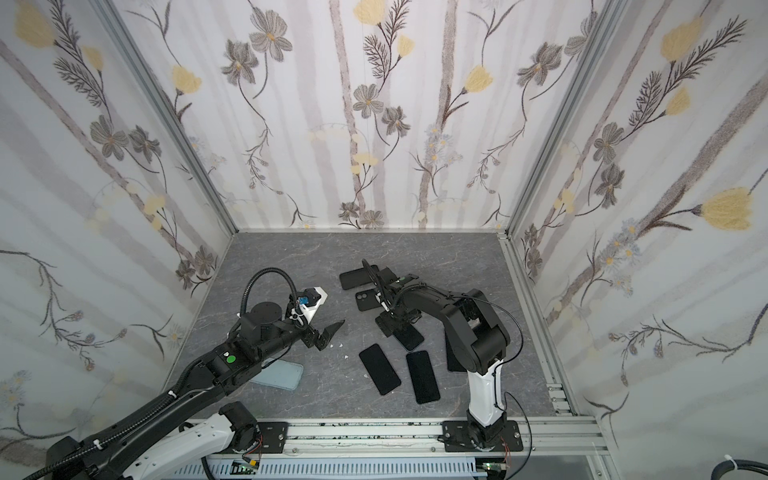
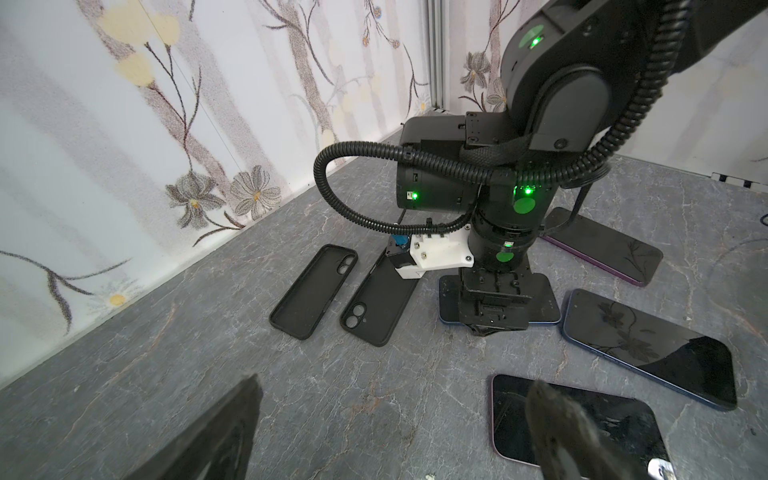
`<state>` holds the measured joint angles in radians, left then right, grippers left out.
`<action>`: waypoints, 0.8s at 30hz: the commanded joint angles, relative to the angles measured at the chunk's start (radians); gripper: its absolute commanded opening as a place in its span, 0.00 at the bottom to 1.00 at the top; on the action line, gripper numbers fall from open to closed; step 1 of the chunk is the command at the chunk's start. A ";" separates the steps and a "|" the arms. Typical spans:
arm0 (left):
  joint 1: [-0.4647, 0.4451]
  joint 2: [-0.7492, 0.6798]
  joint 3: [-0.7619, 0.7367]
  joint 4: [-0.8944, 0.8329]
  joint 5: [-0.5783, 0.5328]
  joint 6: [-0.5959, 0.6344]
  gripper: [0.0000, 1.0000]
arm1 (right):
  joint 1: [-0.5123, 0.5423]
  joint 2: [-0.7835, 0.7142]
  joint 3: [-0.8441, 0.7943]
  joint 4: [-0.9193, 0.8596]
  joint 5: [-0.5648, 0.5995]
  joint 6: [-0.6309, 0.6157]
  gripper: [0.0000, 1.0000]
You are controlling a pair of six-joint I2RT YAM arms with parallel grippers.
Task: Put the phone into the phone case
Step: 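Lower the right gripper and close it on the blue-edged phone's end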
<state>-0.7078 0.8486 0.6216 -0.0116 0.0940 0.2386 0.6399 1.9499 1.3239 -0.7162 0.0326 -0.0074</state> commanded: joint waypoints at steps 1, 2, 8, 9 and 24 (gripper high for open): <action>0.001 -0.001 -0.003 0.032 0.002 0.010 1.00 | 0.000 0.012 0.008 -0.022 -0.002 0.001 0.91; 0.001 -0.001 -0.004 0.033 0.006 0.011 1.00 | 0.000 0.017 0.007 -0.023 -0.002 0.003 0.91; 0.001 -0.002 -0.004 0.032 0.007 0.016 1.00 | -0.001 0.051 0.016 -0.041 -0.002 -0.004 0.88; 0.001 -0.003 -0.005 0.032 0.004 0.016 1.00 | -0.002 0.056 0.020 -0.046 -0.002 -0.005 0.88; 0.001 -0.023 -0.011 0.030 -0.004 0.020 1.00 | -0.023 0.059 0.040 -0.067 0.032 0.013 0.73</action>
<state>-0.7078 0.8326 0.6151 -0.0116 0.0933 0.2398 0.6224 1.9972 1.3697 -0.7616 0.0086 -0.0040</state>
